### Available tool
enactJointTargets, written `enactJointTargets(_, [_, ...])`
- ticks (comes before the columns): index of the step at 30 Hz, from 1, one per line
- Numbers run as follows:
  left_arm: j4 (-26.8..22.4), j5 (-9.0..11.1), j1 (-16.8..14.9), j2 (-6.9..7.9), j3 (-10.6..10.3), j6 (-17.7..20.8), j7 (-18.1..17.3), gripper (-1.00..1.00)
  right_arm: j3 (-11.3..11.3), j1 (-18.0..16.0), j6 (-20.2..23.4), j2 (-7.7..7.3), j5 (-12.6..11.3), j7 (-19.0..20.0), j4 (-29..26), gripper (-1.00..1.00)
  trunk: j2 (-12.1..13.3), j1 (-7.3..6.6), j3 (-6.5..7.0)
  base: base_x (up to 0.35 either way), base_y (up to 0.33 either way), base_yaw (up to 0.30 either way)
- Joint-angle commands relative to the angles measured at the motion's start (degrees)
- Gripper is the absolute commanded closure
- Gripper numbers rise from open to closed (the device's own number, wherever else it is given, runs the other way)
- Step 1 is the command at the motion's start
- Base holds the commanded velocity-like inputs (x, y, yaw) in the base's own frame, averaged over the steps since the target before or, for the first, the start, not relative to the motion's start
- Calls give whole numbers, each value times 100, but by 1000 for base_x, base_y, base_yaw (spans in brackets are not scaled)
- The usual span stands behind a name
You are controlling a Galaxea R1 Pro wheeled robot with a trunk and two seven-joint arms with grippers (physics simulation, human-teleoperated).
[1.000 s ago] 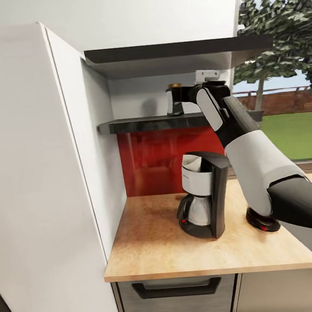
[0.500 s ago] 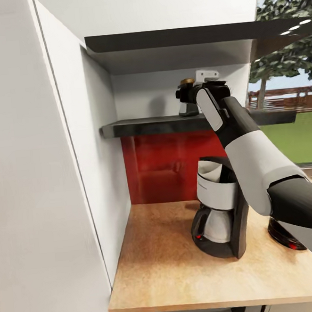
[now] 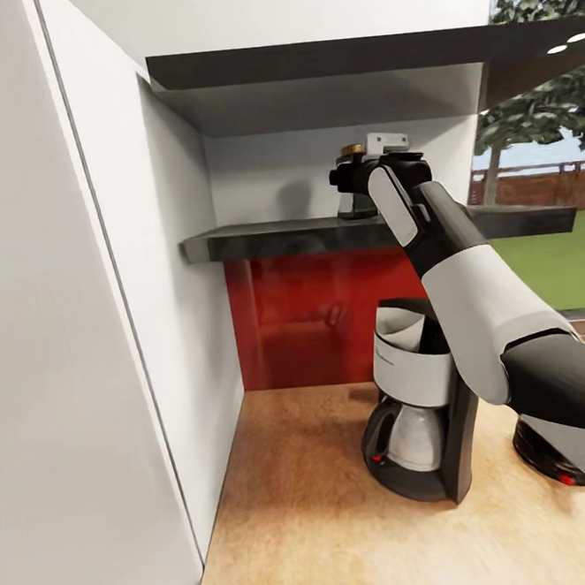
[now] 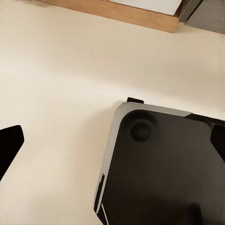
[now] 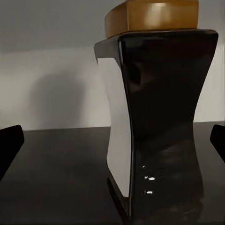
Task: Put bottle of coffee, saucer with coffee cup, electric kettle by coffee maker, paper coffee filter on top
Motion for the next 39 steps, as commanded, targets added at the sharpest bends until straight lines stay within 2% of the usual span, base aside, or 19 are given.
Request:
enactJointTargets(1, [-10, -2, 4, -1, 18, -6, 7, -100, 16, -2, 11, -3, -60, -55, -5, -100, -2, 3, -1, 102, -29, 0])
enactJointTargets(18, [-10, -2, 3, -1, 17, -6, 7, -100, 17, -1, 11, -3, -60, -55, -3, -100, -2, 3, -1, 65, -72, 0])
enactJointTargets(39, [-10, -2, 3, -10, 17, -6, -2, -100, 15, -1, 6, -3, -59, -47, 11, -100, -2, 3, -1, 102, -3, 0])
